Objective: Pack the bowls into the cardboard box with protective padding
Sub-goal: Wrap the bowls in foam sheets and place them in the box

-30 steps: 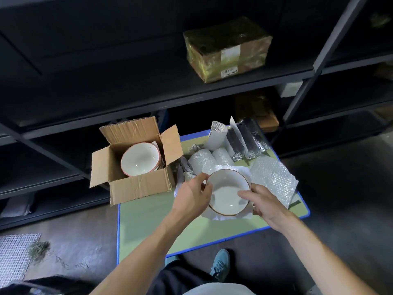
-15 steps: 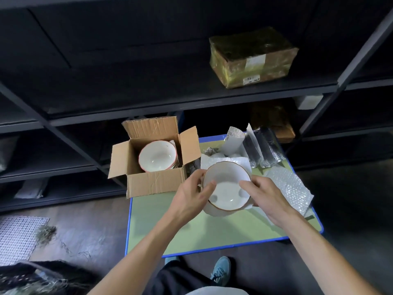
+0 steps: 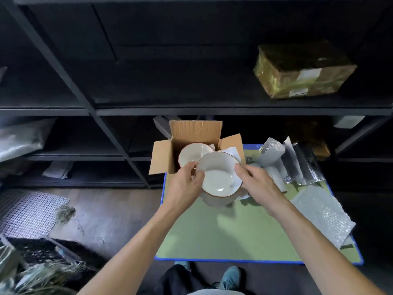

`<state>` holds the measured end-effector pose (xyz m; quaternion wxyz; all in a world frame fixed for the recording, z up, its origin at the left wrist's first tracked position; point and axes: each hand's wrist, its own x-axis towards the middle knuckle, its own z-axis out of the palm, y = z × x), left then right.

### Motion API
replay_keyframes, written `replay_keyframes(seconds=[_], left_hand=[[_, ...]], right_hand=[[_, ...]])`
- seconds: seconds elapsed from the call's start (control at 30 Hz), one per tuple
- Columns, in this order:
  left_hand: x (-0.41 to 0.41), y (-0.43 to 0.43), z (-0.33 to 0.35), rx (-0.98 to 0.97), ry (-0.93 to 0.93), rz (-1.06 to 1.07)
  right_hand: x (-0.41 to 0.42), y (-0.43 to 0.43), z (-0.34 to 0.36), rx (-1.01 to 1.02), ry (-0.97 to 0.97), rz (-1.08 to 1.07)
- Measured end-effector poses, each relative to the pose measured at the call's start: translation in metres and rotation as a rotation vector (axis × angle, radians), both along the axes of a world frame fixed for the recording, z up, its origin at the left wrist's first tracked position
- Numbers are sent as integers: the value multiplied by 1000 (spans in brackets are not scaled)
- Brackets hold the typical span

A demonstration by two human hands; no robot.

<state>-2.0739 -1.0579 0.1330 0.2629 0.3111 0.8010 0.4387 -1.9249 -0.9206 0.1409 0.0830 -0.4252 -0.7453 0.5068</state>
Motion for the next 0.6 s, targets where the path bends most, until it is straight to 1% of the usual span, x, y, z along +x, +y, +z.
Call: replay_keyframes(seconds=[0.1,0.2,0.3,0.4,0.47,0.6], left_hand=[[-29,-6,-1,-7,10,21],[-56,-8,-4,-27,-20,18],[-75,-8,0,-52,-59,-42],[-92,-4,1,-84,26,-109],[-103,1,-3,-94,43,-130],[-119,16,-15,-61,103,-136]], right_hand=[[-24,-1,1,-50,42,29],[-48,-5,2,5,40,66],[-68,-8,-1,69,8,48],[-84,-8,-9,89,-18,1],[-92,-8,-13,97,-45,-28],[-105,-6,-19,134,-119,-92]])
